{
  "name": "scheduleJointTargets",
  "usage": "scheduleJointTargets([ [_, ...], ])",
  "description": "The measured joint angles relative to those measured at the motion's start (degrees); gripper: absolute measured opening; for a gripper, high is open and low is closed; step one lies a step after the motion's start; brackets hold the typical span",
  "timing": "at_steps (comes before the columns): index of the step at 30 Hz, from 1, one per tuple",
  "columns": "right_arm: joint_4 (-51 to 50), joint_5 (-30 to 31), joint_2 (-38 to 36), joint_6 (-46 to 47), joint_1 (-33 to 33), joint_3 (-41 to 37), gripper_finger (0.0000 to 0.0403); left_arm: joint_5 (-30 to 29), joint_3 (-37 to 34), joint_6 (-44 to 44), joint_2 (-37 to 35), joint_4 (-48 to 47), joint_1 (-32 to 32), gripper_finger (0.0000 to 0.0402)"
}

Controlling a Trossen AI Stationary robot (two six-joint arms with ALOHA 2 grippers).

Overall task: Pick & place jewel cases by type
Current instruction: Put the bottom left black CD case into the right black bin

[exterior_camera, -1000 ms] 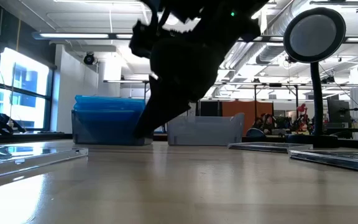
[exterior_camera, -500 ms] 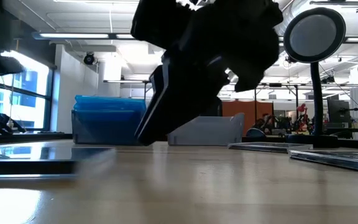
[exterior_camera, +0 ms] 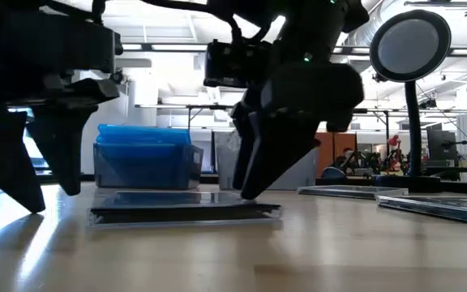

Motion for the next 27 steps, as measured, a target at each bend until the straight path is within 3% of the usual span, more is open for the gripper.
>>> scheduleJointTargets([
  [10,-2.5,-0.5,-4.5,-2.3,0.2,-0.7,0.0243,-9.3,1.1,13.9,0.0,0.1,-0.1,0.0151],
  [22,-11.7,-0.1,-6.2,-2.4,-0.2,-0.5,0.0243,-11.1,1.1,26.4,-0.1,8.4,-0.1,0.0151],
  [27,-10.9,-1.0,-6.2,-1.2,-1.2,-0.5,0.0243,-10.7,1.1,30.8,0.5,8.6,-0.1,0.0151],
])
